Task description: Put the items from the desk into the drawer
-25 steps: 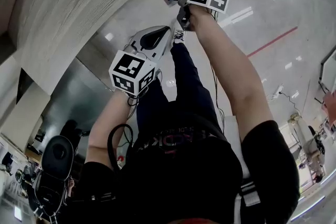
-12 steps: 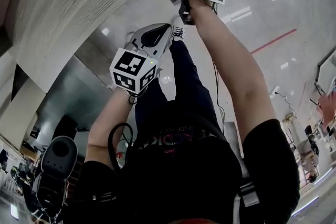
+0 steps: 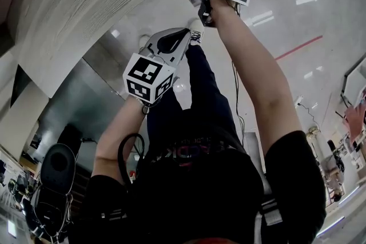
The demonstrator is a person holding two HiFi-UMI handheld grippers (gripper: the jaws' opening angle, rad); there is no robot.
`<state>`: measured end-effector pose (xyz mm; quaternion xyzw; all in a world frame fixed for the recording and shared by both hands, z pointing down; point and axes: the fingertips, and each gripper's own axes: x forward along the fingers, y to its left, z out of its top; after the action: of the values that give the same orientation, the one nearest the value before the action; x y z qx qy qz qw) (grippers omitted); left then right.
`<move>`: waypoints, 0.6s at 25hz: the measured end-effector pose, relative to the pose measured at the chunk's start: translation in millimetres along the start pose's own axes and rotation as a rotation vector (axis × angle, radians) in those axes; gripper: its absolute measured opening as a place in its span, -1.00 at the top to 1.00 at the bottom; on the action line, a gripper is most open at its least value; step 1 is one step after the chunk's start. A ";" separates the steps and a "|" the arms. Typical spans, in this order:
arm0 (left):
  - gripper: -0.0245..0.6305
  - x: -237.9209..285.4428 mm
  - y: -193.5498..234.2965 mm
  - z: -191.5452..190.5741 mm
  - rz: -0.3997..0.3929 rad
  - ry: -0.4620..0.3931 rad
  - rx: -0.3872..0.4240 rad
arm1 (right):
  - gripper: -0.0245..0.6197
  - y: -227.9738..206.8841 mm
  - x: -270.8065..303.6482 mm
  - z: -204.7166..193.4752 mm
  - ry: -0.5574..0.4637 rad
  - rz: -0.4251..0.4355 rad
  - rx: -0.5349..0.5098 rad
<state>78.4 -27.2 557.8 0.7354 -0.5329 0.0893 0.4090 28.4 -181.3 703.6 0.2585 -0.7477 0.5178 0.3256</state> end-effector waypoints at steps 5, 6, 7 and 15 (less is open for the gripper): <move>0.89 -3.0 -16.6 2.4 -0.010 -0.006 0.018 | 0.83 7.5 -31.0 8.3 -0.083 0.025 -0.052; 0.89 -4.9 -18.3 2.9 -0.013 -0.008 0.023 | 0.85 10.7 -37.5 9.6 -0.105 0.036 -0.073; 0.89 -6.8 -18.1 4.3 -0.015 -0.009 0.027 | 0.86 15.2 -42.7 11.6 -0.127 0.052 -0.091; 0.89 -24.5 -41.9 24.0 -0.063 -0.025 0.094 | 0.87 44.0 -119.3 23.5 -0.285 0.160 -0.142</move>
<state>96.8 -22.4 507.2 0.7712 -0.5098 0.0922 0.3700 69.4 -183.0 580.9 0.2455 -0.8392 0.4459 0.1915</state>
